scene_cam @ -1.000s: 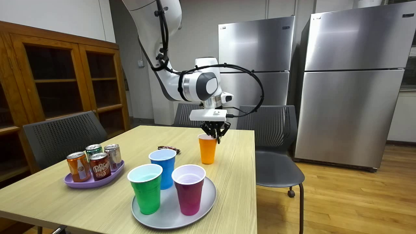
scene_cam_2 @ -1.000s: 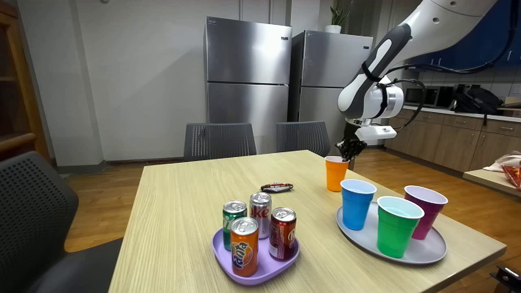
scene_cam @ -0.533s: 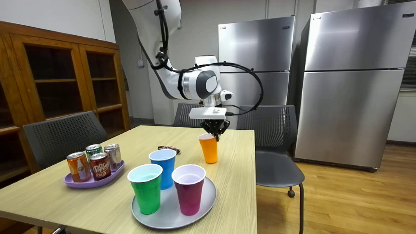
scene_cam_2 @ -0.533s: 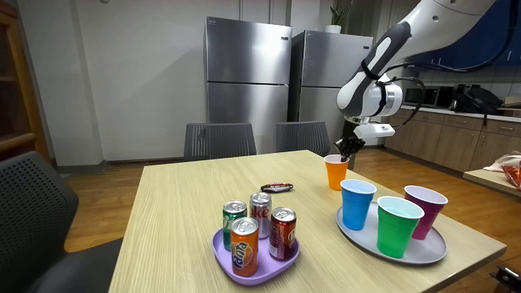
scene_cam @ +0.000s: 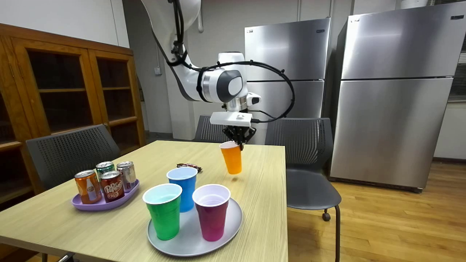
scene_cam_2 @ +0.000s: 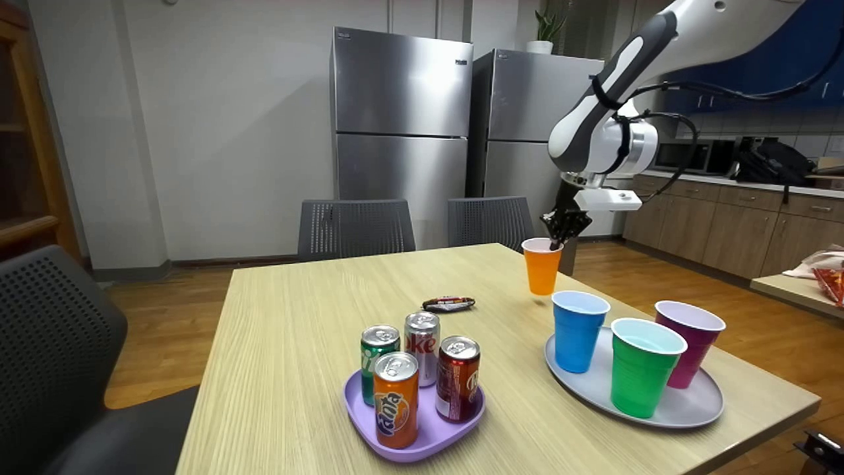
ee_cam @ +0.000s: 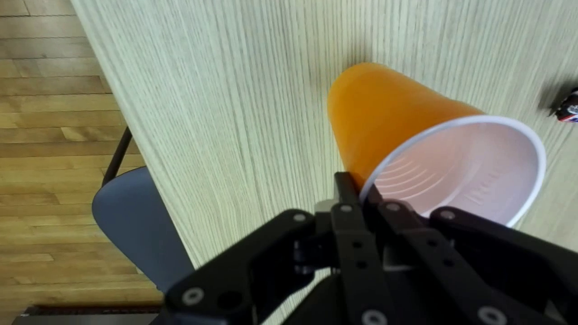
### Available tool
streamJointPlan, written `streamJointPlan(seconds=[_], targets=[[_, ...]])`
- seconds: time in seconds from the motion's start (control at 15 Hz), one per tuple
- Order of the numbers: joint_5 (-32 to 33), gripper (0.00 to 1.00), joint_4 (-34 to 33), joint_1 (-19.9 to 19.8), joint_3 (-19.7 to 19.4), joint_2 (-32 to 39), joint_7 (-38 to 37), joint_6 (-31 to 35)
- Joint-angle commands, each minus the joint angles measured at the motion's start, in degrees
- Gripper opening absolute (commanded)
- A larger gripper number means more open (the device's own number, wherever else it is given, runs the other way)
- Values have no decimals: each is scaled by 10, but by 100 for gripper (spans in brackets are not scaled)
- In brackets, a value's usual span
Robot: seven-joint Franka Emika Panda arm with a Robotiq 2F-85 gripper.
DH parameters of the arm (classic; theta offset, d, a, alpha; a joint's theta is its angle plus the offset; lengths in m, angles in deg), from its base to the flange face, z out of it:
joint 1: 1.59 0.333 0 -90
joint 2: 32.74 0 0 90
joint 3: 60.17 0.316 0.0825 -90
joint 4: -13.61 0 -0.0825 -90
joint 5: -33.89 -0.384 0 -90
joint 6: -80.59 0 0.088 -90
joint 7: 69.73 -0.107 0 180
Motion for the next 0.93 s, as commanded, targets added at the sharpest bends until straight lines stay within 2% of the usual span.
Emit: streamJointPlan(seconds=[0.0, 0.53, 0.87], targets=[[-21, 1, 61, -24, 22, -63, 33, -10], [-17, 1, 152, -18, 2, -138, 38, -9], [-36, 1, 208, -27, 4, -182, 71, -14]])
